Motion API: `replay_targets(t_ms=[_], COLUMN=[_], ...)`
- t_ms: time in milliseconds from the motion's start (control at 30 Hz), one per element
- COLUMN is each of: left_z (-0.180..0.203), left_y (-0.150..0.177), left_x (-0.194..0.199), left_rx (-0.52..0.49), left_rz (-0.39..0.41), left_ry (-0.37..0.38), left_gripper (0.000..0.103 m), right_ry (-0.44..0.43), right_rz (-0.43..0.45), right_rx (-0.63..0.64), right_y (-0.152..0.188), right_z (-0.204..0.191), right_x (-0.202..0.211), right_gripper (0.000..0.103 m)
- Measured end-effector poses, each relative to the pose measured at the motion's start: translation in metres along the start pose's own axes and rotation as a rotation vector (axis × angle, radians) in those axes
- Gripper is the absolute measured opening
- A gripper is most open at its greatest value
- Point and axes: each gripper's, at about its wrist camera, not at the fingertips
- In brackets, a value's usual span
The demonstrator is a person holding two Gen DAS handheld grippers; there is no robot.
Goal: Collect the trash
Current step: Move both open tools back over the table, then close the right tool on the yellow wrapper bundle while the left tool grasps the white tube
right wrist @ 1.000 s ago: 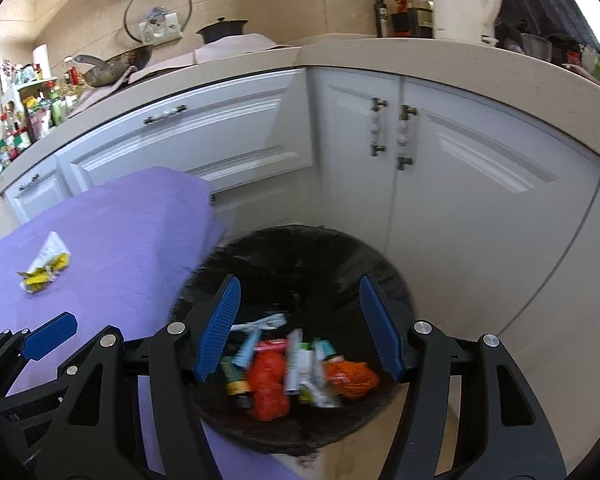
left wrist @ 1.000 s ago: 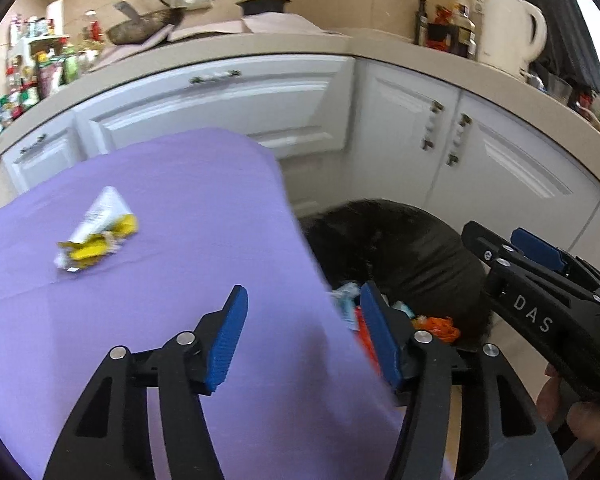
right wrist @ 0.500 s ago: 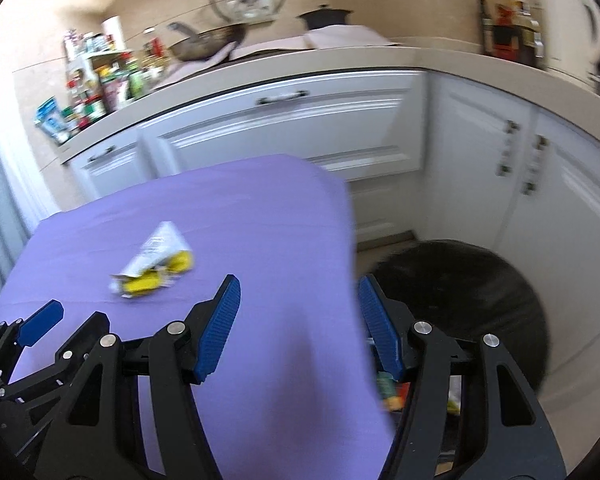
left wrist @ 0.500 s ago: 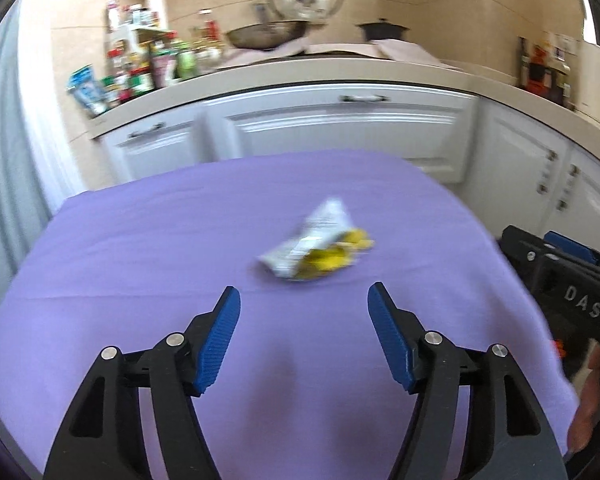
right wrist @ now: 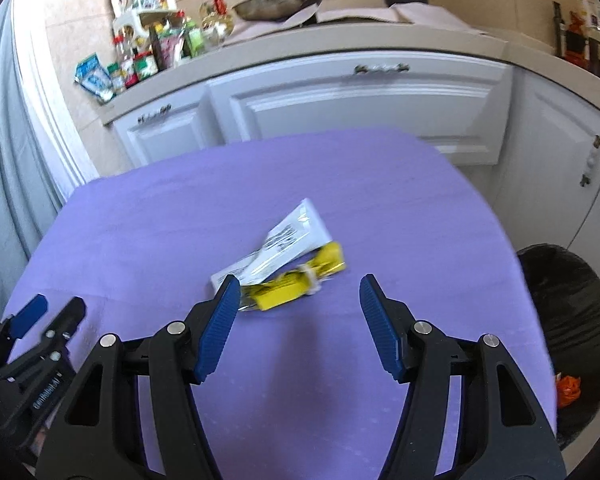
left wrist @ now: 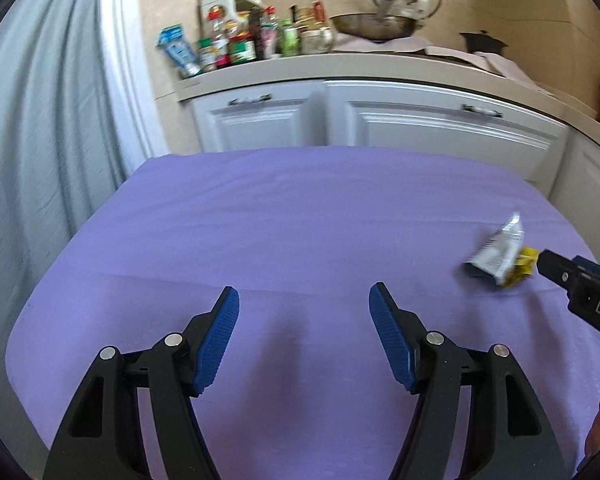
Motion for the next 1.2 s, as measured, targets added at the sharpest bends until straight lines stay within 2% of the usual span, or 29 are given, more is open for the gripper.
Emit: replay_targets(t_ms=[333, 800, 1000, 1200], left_z=[-0.02, 0.004, 0.007, 0.006], left_y=[0.005, 0.002, -0.003, -0.012], left_x=[-0.019, -0.012, -0.012, -0.015], left_rx=[0.027, -0.015, -0.017, -0.008], left_rz=[-0.035, -0.026, -0.018, -0.005], left_ry=[-0.02, 0.031, 0.029, 0.021], left_gripper=[0.066, 0.066, 0.066, 0.066], right_ry=[0.063, 0.172, 0.148, 0.133], right_rz=[-0.063, -0.041, -0.016, -0.034], right_rx=[0.005, -0.048, -0.037, -0.007], right_y=[0.007, 0.004, -0.003, -0.016], right_z=[-0.003, 0.039, 0.039, 0.034], right_x=[-0.024, -0.007, 0.001, -0.018], right_gripper=[0.061, 0.06, 0.061, 0.06])
Point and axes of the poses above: each gripper's, at about its wrist camera, not at the fingertips, and x roughly against the way its jaws point, z to its right, y to its underside, and after that the axes turned 14 degrees about -y, right-handed
